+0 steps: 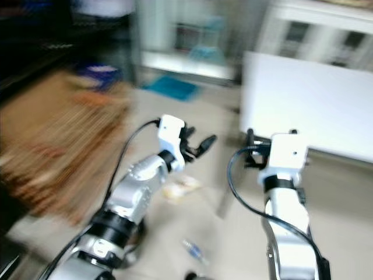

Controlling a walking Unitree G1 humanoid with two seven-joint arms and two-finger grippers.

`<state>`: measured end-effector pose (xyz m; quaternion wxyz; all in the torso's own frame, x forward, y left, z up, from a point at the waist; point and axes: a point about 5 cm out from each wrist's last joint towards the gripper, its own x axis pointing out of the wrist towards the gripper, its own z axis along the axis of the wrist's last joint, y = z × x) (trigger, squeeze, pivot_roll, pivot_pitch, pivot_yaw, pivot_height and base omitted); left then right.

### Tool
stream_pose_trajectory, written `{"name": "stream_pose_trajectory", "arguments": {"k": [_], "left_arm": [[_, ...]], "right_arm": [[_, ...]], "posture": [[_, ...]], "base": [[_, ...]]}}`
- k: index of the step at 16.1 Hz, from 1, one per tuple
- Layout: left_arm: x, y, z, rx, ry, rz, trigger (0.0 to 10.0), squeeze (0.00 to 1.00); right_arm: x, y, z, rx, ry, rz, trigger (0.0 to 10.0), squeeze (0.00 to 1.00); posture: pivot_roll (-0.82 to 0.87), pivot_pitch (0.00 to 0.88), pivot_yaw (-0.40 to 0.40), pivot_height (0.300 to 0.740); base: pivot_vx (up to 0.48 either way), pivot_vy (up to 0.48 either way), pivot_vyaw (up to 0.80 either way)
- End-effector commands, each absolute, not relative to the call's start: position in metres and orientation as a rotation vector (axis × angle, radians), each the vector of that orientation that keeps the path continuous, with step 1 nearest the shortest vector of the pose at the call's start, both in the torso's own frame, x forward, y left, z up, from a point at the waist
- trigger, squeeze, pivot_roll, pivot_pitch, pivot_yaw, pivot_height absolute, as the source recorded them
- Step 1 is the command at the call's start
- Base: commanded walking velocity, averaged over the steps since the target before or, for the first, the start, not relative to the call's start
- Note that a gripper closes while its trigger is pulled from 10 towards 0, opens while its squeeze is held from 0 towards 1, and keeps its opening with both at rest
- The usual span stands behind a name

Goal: Picking trash to rubbish bin

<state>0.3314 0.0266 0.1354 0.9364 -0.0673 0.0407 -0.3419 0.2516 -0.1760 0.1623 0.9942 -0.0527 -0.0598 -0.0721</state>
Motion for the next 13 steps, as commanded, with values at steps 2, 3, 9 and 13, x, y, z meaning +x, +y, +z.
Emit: {"name": "stream_pose_trajectory", "arguments": {"k": [2, 3, 9, 13], "left_arm": [[0.3328, 0.0215, 0.1405, -0.137, 0.069, -0.715, 10.0, 0.0], [0.3331, 0.0211, 0.1406, -0.136, 0.067, -0.716, 10.0, 0.0], [0.3342, 0.0179, 0.1387, -0.125, 0.064, -0.708, 10.0, 0.0], [0.3369, 0.0197, 0.1376, -0.111, 0.067, -0.69, 10.0, 0.0]], "right_arm": [[0.2522, -0.1786, 0.1646, -0.117, -0.118, -0.153, 10.0, 0.0], [0.2527, -0.1784, 0.1666, -0.113, -0.128, -0.152, 10.0, 0.0], [0.2533, -0.1747, 0.1695, -0.107, -0.143, -0.128, 10.0, 0.0], [0.2554, -0.1717, 0.1712, -0.101, -0.152, -0.118, 10.0, 0.0]], "posture": [[0.1, 0.017, -0.058, 0.74], [0.1, 0.017, -0.058, 0.74], [0.09, 0.009, -0.059, 0.74], [0.09, 0.005, -0.056, 0.74]], "base": [[0.0, 0.0, -0.77], [0.0, 0.0, 0.0], [0.0, -0.444, 0.0], [0.0, -0.469, 0.0]]}}
